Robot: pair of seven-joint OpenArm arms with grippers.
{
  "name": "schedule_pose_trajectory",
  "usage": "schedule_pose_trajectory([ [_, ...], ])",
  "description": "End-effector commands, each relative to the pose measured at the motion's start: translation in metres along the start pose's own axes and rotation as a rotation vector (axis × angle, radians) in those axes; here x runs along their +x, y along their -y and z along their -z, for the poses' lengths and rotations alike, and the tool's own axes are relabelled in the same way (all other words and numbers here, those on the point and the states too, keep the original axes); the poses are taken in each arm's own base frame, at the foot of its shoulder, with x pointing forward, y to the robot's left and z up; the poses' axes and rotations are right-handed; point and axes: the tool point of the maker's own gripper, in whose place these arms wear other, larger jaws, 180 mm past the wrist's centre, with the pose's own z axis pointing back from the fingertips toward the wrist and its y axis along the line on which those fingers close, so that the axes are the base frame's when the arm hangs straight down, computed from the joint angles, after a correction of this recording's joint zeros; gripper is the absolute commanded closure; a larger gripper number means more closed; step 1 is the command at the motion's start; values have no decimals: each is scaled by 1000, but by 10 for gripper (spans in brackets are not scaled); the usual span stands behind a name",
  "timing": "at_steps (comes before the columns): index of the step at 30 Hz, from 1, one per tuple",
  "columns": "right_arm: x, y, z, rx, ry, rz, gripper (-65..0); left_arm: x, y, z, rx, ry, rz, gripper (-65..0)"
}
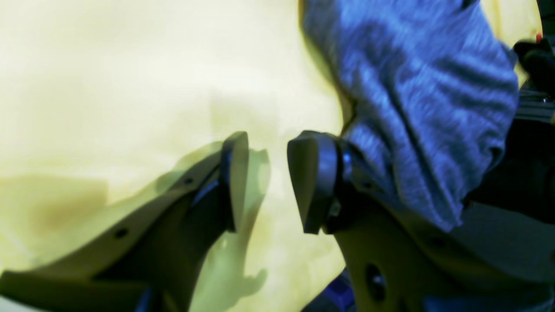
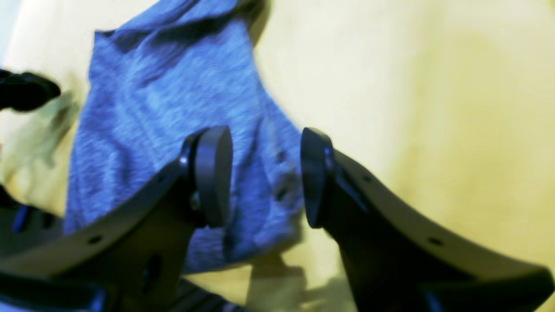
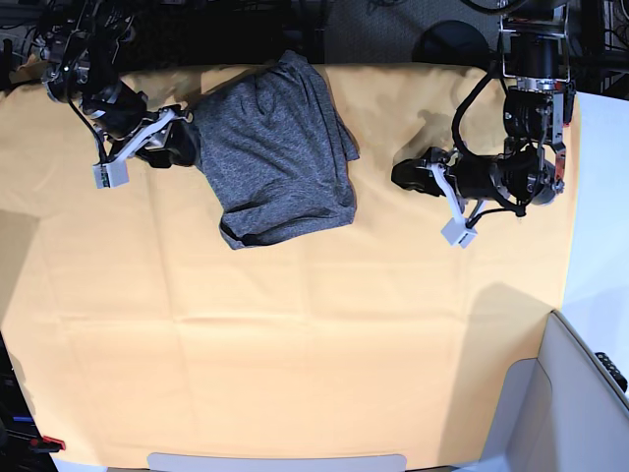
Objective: Fold the T-shirt properly
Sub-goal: 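Regrasp the bundle sides and tuck the edges under with both grippers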
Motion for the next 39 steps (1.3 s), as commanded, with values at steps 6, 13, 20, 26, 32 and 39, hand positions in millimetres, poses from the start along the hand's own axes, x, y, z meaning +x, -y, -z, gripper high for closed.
schedule_pose_trajectory([
  [6,60,36,-38,-127,170,-74,-267,-5,-8,-12,3,43,-50,-207],
  [13,88,25,-2,-70,185,-104,-268,-16,15,-11,-167,100,-150,-208],
  [20,77,2,40,32,109,-86,-269,-24,35,1,-253,110,-193,-208],
  [26,65,-13,50,75,63,-102,-269,-27,49,14,-291,99,-282,-234],
  [32,39,-24,54,106,1,-101,-269,-28,50,25,-316,90,-327,-242],
  [39,16,-28,54,117,-51,-91,-269,-25,42,33,-317,75,-365,-241],
])
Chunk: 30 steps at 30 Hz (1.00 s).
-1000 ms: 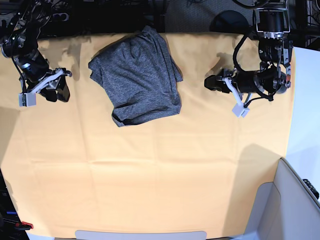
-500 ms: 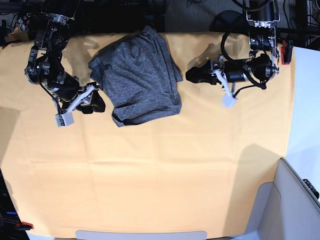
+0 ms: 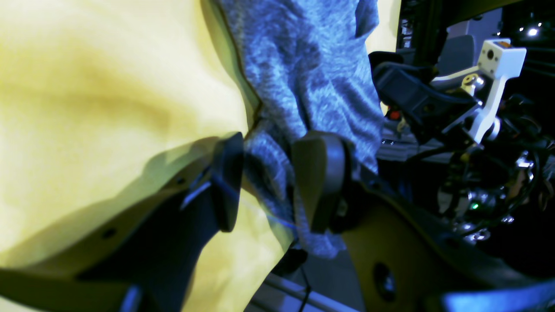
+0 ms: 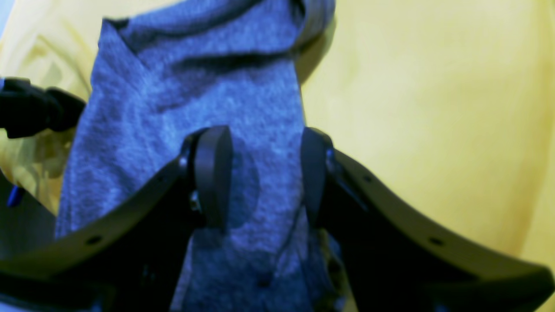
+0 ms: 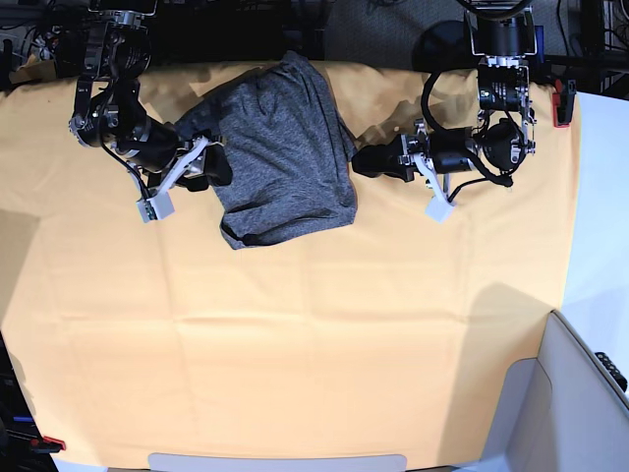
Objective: Fold the T-shirt properly
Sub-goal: 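Regrasp the bundle sides and tuck the edges under with both grippers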
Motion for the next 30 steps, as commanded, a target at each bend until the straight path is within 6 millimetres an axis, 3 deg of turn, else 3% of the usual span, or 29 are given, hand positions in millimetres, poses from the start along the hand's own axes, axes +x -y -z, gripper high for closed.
schedule_pose_trajectory([
  [1,13,-2,-3,11,45,-18,-269,-1,-2,-1,15,-10,0,-241],
  [5,8,-2,-4,9,34,-14,-268,3,4,7,9,-15,16,-241],
  [12,2,-2,-5,11,23,-5,-267,-18,19,34,-23,-108,43,-240],
  [18,-1,-7,-2,23,12,-14,-266,-16,22,36,-29,-109,48,-237],
  [26,-3,-16,3,46,-1,-26,-263,-9,32,43,-53,-100,61,-113],
  [30,-3,-16,3,46,-1,-26,-216,-15,26,51,-64,-119,6,-63],
])
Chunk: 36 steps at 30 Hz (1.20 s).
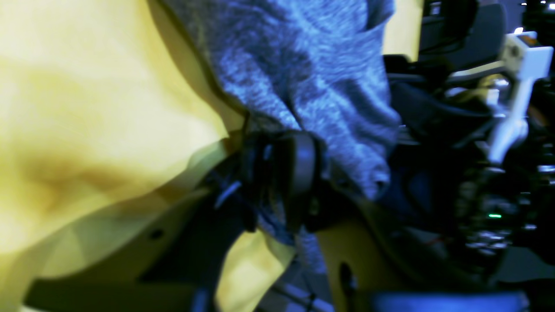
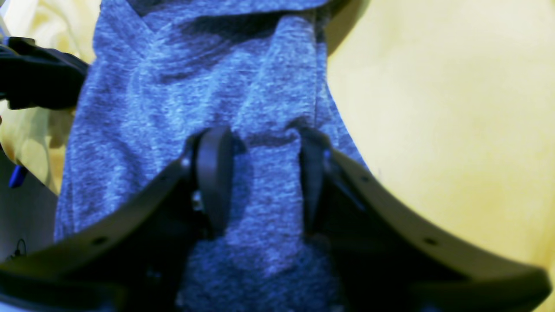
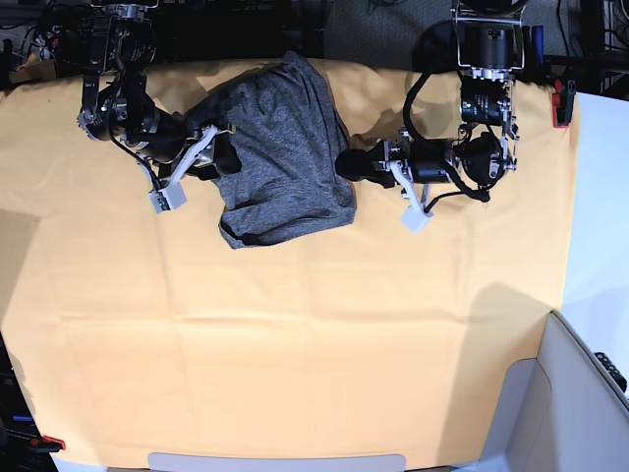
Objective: Fold the T-shirt properly
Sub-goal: 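Regrasp the bundle sides and tuck the edges under with both grippers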
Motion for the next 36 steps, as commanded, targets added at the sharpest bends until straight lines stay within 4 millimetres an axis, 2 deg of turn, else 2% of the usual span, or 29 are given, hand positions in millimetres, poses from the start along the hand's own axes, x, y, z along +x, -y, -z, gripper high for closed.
schedule_pose_trajectory([
  [1,13,-2,-3,12,44,-18,-197,-7,7,15,-52,-27,-41,-53],
  [5,13,-2,-3,12,44,-18,-140,-5,8,19,-57,-41,-42,-22],
  [8,5,-4,-3,14,31,-6,-102,-9,13,25,-58,-74,-18,-4],
  [13,-10,-6,-4,16,14,24,-61,13,24,24,-59,-61,32,-5],
  [19,-32,-10,-6,10,10,113,-58,38,30,23,-43,-50,-12,-5],
  [25,-40,-16,-5,15,19,172,-58,59,38,20,-44,-31,13,-5],
  [30,-44,-26,-1,36,23,199,-58,71,35,22,-40,-29,-7,-5],
  [36,-51,-31,0,44,14,217,-58,75,39,38,-10,-51,34,-5],
])
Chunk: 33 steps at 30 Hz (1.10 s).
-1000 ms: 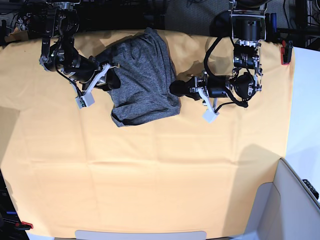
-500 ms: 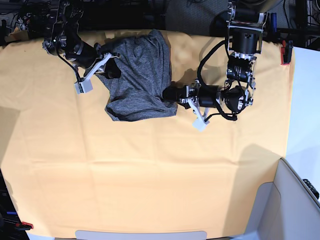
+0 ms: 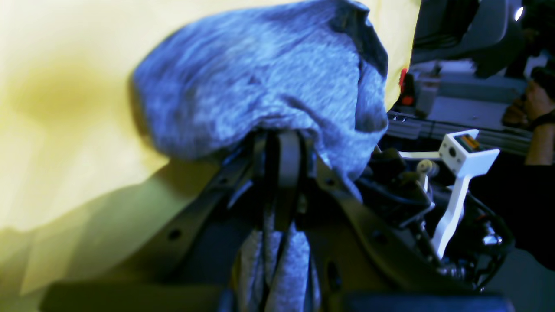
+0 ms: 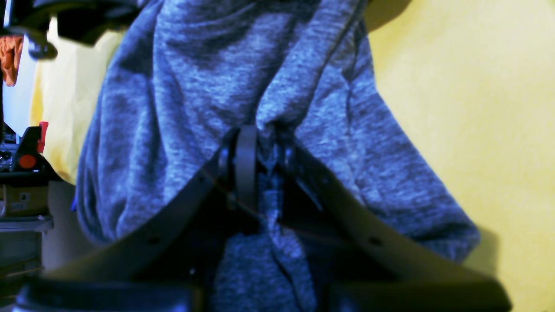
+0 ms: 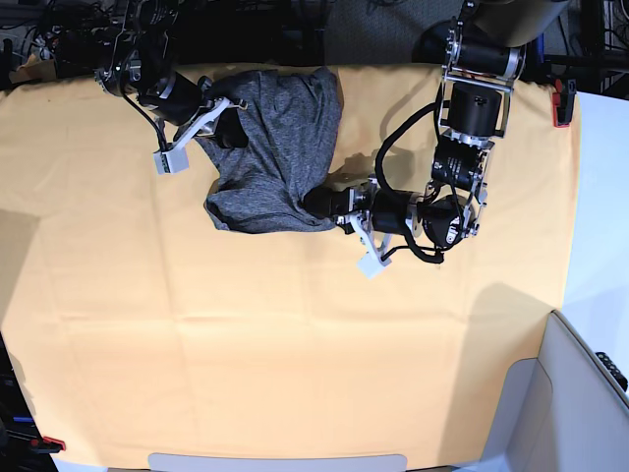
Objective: Fold the T-shirt properly
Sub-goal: 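Regrasp the bundle sides and tuck the edges under with both grippers, then press the bundle sides square with both grippers and release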
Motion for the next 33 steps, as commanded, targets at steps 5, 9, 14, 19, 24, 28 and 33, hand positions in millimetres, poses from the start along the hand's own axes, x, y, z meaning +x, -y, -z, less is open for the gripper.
schedule_pose_trajectory([
  [5,-17,-11,2,20,-42,20,-58,13,14,3,-22,33,35,-5],
  [9,-16,-9,1,13,-38,24,-58,12,14,3,-19,30,36,-6],
  [14,-3,1,-2,-12,-7,18,-61,17,5,-9,5,46,35,-6],
  [19,10,5,-3,-19,6,-12,-61,30,3,-25,31,65,59,-74],
  [24,16,5,-2,-17,18,-22,-61,44,14,-44,49,112,140,-202],
  [28,27,2,-7,-23,42,-55,-61,52,20,-58,59,142,180,-202],
  [33,66,-6,-30,-51,137,-173,-61,65,23,-83,38,219,168,-202],
])
